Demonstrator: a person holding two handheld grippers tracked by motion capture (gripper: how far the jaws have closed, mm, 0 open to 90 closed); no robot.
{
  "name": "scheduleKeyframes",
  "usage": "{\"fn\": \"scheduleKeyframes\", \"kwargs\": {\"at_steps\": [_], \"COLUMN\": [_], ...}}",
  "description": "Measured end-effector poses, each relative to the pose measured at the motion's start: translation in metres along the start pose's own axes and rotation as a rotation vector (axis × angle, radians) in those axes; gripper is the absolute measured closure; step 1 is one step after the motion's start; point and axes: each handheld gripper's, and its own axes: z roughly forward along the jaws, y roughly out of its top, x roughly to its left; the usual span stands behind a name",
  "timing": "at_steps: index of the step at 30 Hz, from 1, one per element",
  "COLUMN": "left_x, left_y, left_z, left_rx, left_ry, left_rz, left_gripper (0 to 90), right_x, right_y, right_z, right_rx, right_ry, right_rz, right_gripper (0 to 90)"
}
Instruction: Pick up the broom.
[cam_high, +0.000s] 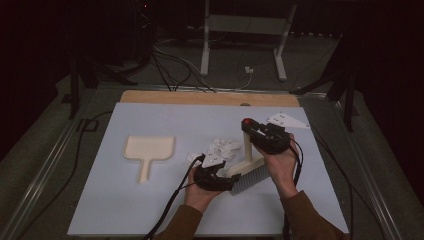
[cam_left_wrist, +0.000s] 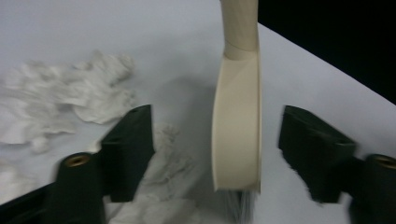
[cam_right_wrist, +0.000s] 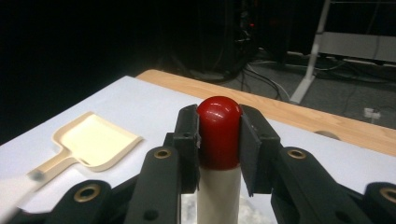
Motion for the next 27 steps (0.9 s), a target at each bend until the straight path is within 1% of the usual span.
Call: {"fn": "scheduleKeyframes", "kwargs": {"at_steps": [1,2,3,5,6,7,8,9,11,12,13,14,15,16,18,19,20,21,23,25,27], "left_x": [0.001,0.001,0.001,0.001,0.0,0.0,0.0,-0.001,-0.001,-0.001,-0.002,-0.002,-0.002,-0.002,-0.002,-0.001,-0.001,-0.001,0.0,0.001,0.004], "left_y": [-0.001,-0.001,-0.002,-0.004,-0.004,-0.004,-0.004,-0.003,-0.003,-0.003,-0.003,-0.003,-0.003,-0.002,-0.001,-0.001,-0.001,0.001,0.002,0.004,0.006], "left_z": [0.002,0.004,0.007,0.011,0.013,0.013,0.012,0.012,0.012,0.011,0.011,0.011,0.01,0.01,0.008,0.007,0.005,0.0,-0.003,-0.01,-0.018], "left_rx": [0.004,0.018,0.038,0.057,0.071,0.07,0.066,0.069,0.074,0.075,0.072,0.072,0.068,0.06,0.057,0.057,0.054,0.048,0.043,0.032,0.02], "left_ry": [-0.019,-0.026,-0.034,-0.059,-0.063,-0.069,-0.078,-0.077,-0.086,-0.09,-0.101,-0.101,-0.11,-0.12,-0.141,-0.15,-0.158,-0.171,-0.177,-0.188,-0.193], "left_rz": [-0.003,-0.002,-0.004,0.0,0.003,0.001,-0.007,-0.01,-0.015,-0.014,-0.025,-0.025,-0.029,-0.038,-0.044,-0.042,-0.039,-0.034,-0.032,-0.027,-0.024], "left_gripper": [40.4,40.4,50.7,62.5,65.0,65.0,68.0,68.0,68.7,69.0,69.4,69.5,69.5,69.8,69.9,69.9,69.9,69.9,69.9,69.9,69.9], "right_x": [0.001,0.001,0.003,0.003,0.003,0.003,0.001,0.001,-0.003,-0.005,-0.011,-0.011,-0.013,-0.019,-0.027,-0.03,-0.03,-0.035,-0.038,-0.04,-0.04], "right_y": [0.0,0.0,0.0,0.0,-0.001,-0.001,-0.001,-0.001,-0.002,-0.002,-0.003,-0.003,-0.004,-0.007,-0.011,-0.013,-0.013,-0.017,-0.021,-0.023,-0.025], "right_z": [0.001,0.001,0.002,0.003,0.003,0.003,0.003,0.003,0.004,0.004,0.004,0.004,0.005,0.007,0.008,0.008,0.008,0.007,0.006,0.005,0.004], "right_rx": [0.0,0.0,0.001,0.003,-0.001,-0.001,-0.006,-0.006,-0.01,-0.002,0.032,0.032,0.046,0.09,0.133,0.143,0.143,0.162,0.179,0.194,0.202], "right_ry": [0.003,0.003,0.01,0.013,0.011,0.011,0.016,0.016,0.015,0.01,0.026,0.026,0.035,0.044,0.094,0.112,0.112,0.148,0.189,0.228,0.267], "right_rz": [-0.001,-0.001,-0.002,-0.006,-0.011,-0.011,-0.008,-0.008,0.004,0.009,0.005,0.005,0.008,0.008,0.002,0.004,0.004,-0.001,-0.002,-0.005,-0.021], "right_gripper": [71.0,71.0,71.0,70.8,70.7,70.7,68.5,68.5,49.6,41.1,30.0,30.0,21.8,12.6,4.6,3.5,3.5,2.3,1.0,0.0,0.0]}}
